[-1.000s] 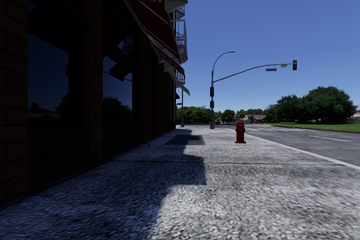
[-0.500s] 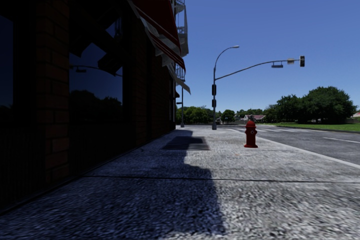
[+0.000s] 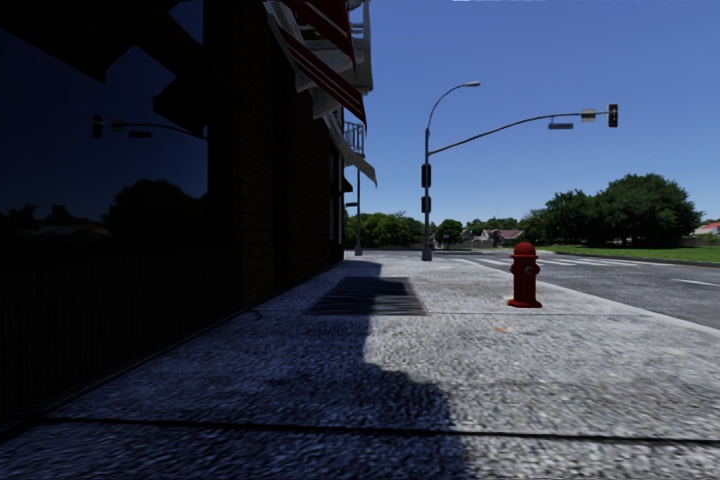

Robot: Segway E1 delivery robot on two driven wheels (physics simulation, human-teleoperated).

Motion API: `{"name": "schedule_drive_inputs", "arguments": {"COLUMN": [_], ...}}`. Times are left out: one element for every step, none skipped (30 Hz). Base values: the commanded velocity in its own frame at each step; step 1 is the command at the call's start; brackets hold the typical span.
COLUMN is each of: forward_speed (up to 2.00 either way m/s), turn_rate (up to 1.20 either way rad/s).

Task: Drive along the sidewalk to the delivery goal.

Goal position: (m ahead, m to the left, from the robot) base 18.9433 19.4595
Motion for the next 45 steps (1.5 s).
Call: {"name": "schedule_drive_inputs", "arguments": {"forward_speed": [2.0, 2.0, 2.0, 2.0, 2.0, 2.0, 2.0, 2.0, 2.0, 2.0, 2.0, 2.0, 2.0, 2.0, 2.0, 2.0, 2.0, 2.0, 2.0, 2.0, 2.0, 2.0, 2.0, 2.0, 2.0, 2.0, 2.0, 2.0, 2.0, 2.0, 2.0, 2.0, 2.0, 2.0, 2.0, 2.0, 2.0, 2.0, 2.0, 2.0, 2.0, 2.0, 2.0, 2.0, 2.0], "turn_rate": [-0.5, -0.05, 0.0, 0.0, 0.0, 0.0, 0.0, 0.0, 0.0, 0.0, 0.0, 0.0, 0.0, 0.0, 0.0, 0.0, 0.0, 0.0, 0.0, -0.68, -1.2, -1.2, -1.2, -0.45, -0.03, 0.0, 0.0, 0.0, 0.0, 0.0, 0.0, 0.0, 0.0, 0.0, 0.0, 0.0, 0.0, 0.0, 0.0, 0.0, 0.0, 0.0, 0.0, 0.0, 0.0]}}
